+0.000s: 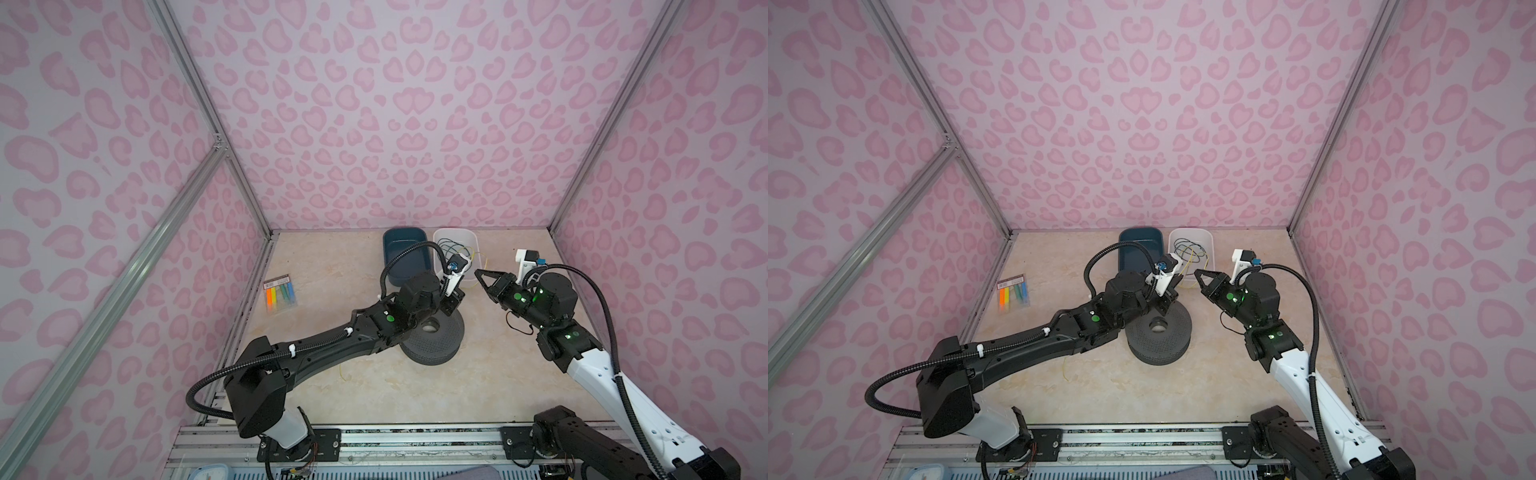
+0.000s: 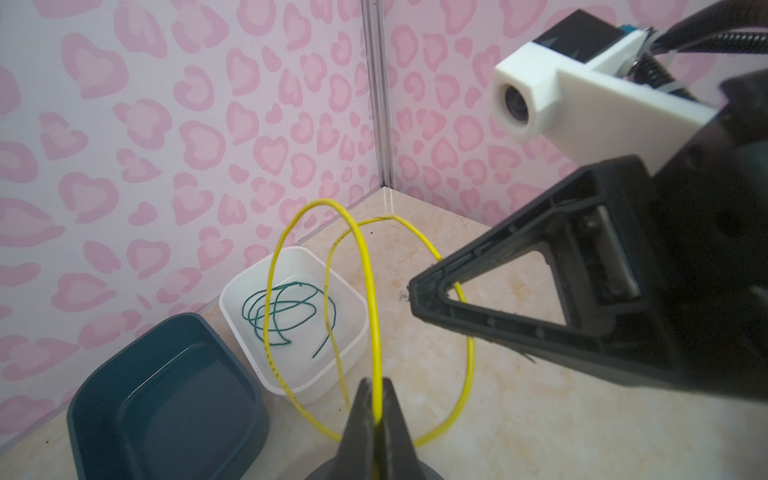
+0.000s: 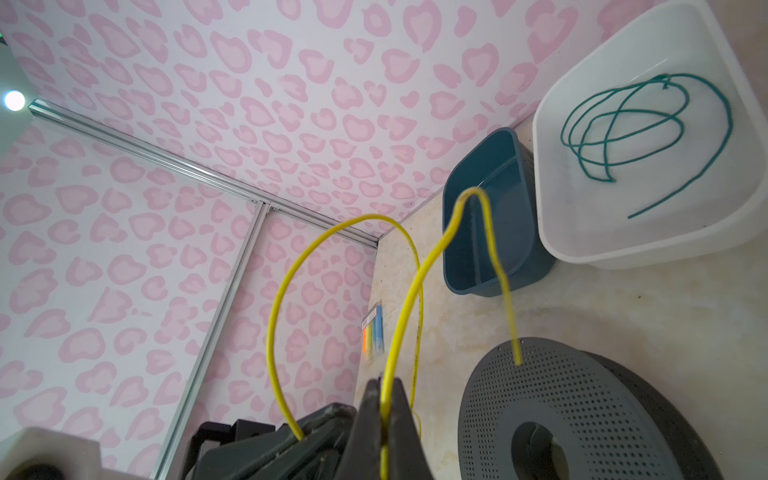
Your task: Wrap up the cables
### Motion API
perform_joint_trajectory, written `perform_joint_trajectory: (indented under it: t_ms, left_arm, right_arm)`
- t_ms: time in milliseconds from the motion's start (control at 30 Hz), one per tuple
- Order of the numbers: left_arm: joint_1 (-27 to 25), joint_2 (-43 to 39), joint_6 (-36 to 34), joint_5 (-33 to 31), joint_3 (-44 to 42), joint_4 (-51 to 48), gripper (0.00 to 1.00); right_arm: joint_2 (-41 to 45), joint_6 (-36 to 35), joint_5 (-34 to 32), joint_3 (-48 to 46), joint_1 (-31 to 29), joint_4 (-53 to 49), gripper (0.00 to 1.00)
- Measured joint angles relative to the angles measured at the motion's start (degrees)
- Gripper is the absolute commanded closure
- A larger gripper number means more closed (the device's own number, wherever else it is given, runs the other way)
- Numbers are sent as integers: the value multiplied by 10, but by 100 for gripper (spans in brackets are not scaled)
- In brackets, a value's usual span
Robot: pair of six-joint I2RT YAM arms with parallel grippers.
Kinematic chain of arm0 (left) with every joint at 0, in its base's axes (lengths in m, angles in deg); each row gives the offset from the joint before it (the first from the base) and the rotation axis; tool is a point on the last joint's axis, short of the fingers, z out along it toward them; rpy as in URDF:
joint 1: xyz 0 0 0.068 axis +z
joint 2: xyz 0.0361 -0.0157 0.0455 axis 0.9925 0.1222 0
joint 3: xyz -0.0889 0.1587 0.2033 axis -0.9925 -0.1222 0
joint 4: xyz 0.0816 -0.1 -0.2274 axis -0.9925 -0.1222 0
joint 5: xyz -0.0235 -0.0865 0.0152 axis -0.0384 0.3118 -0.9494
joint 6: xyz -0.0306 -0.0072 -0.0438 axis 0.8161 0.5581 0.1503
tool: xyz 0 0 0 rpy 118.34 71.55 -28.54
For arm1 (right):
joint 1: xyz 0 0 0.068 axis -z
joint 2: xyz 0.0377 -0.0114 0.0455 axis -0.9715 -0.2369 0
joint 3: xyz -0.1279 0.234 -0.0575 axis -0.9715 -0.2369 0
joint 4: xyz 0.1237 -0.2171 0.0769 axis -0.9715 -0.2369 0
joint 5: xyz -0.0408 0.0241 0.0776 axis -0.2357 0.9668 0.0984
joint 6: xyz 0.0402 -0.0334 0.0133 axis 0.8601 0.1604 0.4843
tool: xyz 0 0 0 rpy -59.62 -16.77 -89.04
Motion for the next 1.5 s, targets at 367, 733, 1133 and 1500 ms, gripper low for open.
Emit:
perform_joint_trajectory:
  t_ms: [367,733,1133,1500]
  left_arm:
    - [14,-72,13,-10,-27,0,96]
    - [61,-127,32,-23,-43,-56,97]
    - [79,-138,15,-17,-92,-188,97]
    - [59,-105,6,0,-126,-166,97]
  right_arm:
    - [21,-37,-4,18,63,-53,100]
    - [49,-24,14,-22,163,-56,100]
    - [-14,47,68,52,311,42,100]
    - [-116,110,106,131,339,104,100]
